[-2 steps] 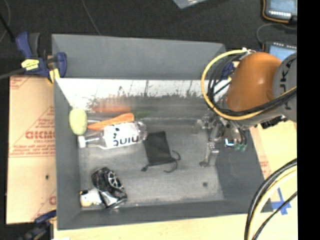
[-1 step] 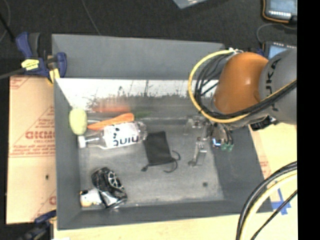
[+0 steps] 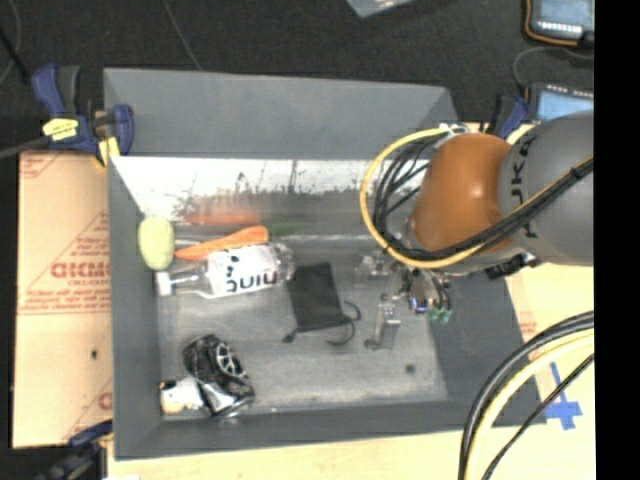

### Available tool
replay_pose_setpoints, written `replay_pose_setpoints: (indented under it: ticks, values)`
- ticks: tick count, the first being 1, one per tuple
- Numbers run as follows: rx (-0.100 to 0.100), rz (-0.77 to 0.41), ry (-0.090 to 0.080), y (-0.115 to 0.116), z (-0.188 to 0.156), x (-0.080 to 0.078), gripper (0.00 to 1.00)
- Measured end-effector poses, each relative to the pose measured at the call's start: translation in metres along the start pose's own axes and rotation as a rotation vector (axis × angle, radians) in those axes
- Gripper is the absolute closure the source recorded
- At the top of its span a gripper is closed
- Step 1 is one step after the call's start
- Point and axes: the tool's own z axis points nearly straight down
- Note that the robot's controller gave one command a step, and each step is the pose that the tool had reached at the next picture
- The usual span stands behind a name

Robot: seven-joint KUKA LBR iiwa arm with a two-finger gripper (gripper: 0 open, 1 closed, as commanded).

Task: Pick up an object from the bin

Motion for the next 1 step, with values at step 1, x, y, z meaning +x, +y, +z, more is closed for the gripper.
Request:
replay_pose_setpoints:
  ticks: [1]
  values:
    - [-0.001,0.065,0.005,-0.0126,0.0240,0.0071,0.00]
